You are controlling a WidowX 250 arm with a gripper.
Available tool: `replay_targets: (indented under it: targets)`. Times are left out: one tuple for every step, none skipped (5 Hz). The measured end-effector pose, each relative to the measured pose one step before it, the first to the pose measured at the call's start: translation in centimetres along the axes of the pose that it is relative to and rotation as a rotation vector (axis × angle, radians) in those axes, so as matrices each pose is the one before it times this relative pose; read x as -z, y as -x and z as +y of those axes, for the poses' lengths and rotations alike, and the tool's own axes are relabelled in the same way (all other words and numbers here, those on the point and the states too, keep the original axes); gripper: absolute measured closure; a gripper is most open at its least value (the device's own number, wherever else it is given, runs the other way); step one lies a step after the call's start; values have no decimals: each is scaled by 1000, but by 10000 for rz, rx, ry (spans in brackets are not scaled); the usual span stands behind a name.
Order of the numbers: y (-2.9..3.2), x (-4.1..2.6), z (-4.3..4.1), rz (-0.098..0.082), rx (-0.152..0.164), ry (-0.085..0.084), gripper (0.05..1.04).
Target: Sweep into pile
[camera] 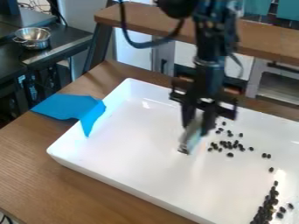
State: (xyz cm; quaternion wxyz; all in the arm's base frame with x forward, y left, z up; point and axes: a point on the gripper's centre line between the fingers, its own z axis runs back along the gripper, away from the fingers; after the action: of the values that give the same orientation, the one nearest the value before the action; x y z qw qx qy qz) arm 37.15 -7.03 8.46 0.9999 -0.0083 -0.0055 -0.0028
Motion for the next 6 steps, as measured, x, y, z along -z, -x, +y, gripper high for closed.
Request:
replay_targets:
  targets:
    - [-1320,-1035,3520,-297,147,-91,711]
    - [-466,1870,2744,194,-91,-558,711]
    - [-567,1902,619,-34,-67,-497,711]
    - [-511,1313,234,21,-152,-243,710]
    - [-719,575,26,-10,-227,-85,711]
    - [-833,386,-109,109,-247,-13,711]
